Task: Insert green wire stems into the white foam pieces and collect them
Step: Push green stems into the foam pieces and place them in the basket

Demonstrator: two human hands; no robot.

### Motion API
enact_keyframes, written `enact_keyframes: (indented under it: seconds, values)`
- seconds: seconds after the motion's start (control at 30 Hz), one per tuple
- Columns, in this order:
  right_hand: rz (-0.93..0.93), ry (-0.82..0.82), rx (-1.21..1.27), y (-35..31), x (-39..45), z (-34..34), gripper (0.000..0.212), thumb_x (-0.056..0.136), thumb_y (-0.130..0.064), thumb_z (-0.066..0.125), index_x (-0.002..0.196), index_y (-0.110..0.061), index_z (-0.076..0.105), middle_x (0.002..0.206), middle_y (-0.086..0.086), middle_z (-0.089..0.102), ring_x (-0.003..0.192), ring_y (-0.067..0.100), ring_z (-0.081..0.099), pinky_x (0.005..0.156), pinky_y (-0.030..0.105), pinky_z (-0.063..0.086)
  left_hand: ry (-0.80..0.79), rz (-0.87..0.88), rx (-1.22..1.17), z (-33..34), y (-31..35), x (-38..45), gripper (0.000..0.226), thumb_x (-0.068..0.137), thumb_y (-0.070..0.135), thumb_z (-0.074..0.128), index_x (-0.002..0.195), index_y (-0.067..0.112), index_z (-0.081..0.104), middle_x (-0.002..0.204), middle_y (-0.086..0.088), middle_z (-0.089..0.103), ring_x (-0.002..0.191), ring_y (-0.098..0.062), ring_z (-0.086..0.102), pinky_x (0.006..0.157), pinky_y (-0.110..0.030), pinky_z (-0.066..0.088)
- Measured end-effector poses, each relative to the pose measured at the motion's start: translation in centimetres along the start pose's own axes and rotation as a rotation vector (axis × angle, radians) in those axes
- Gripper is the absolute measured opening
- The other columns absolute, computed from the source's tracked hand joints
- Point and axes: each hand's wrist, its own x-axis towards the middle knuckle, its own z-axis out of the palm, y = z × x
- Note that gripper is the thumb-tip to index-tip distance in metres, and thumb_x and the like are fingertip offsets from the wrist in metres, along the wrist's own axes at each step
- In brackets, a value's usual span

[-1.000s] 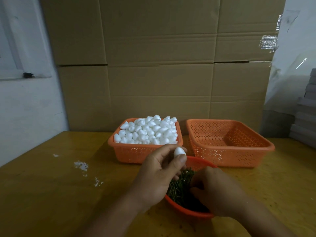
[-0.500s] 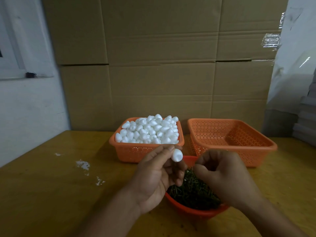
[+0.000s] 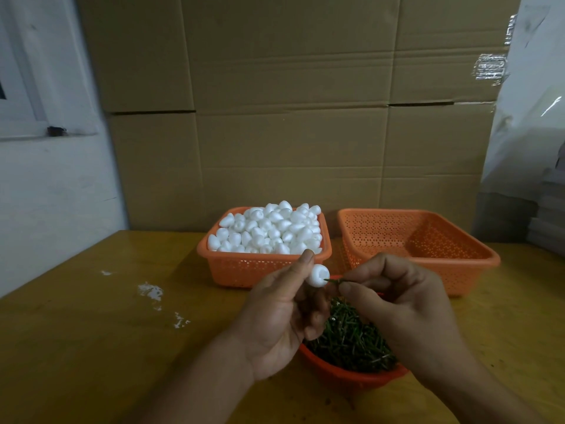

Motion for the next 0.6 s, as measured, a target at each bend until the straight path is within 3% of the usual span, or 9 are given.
enact_keyframes:
  seconds: [0.2,0.3,0.47,0.6]
  values:
    - [-0.044,0.049,-0.059,-0.2,-0.08,0.39,0.009,0.071,-0.019,0.078,0.074,-0.011,0.074,0.07,0.011,0.074,0.063,0.032,0.068,0.055,0.025,0.053,-0.004,0.018,0.027,0.05,-0.09,0.01,0.034,0.082,0.053,0.067,0.074,0.02,0.07,0.062,-0.005,0.055,0.046,-0.013,0.048,0.04,-0.022,0.036]
    - [-0.065,0.054,-0.1,-0.17,-0.18,0.51,0.006,0.072,-0.021,0.078,0.074,-0.016,0.075,0.071,0.008,0.075,0.065,0.03,0.07,0.059,0.035,0.055,-0.007,0.02,0.034,0.08,-0.1,0.02,0.034,0.08,0.054,0.068,0.073,0.021,0.071,0.062,-0.005,0.055,0.046,-0.013,0.048,0.04,-0.022,0.035]
    - [-0.138,0.061,-0.199,-0.12,-0.44,0.63,0.005,0.076,-0.023,0.078,0.073,-0.021,0.074,0.067,0.003,0.073,0.057,0.026,0.066,0.051,0.039,0.052,0.003,0.03,0.044,0.14,-0.11,-0.07,0.033,0.08,0.053,0.068,0.072,0.021,0.07,0.061,-0.005,0.055,0.046,-0.013,0.048,0.04,-0.021,0.035]
    - [-0.215,0.063,-0.349,0.14,-0.61,0.59,0.012,0.078,-0.012,0.081,0.073,-0.021,0.074,0.063,-0.004,0.069,0.051,0.016,0.059,0.048,0.038,0.048,0.017,0.049,0.071,0.22,-0.25,-0.07,0.034,0.081,0.053,0.068,0.073,0.021,0.069,0.061,-0.005,0.055,0.046,-0.014,0.048,0.04,-0.022,0.035]
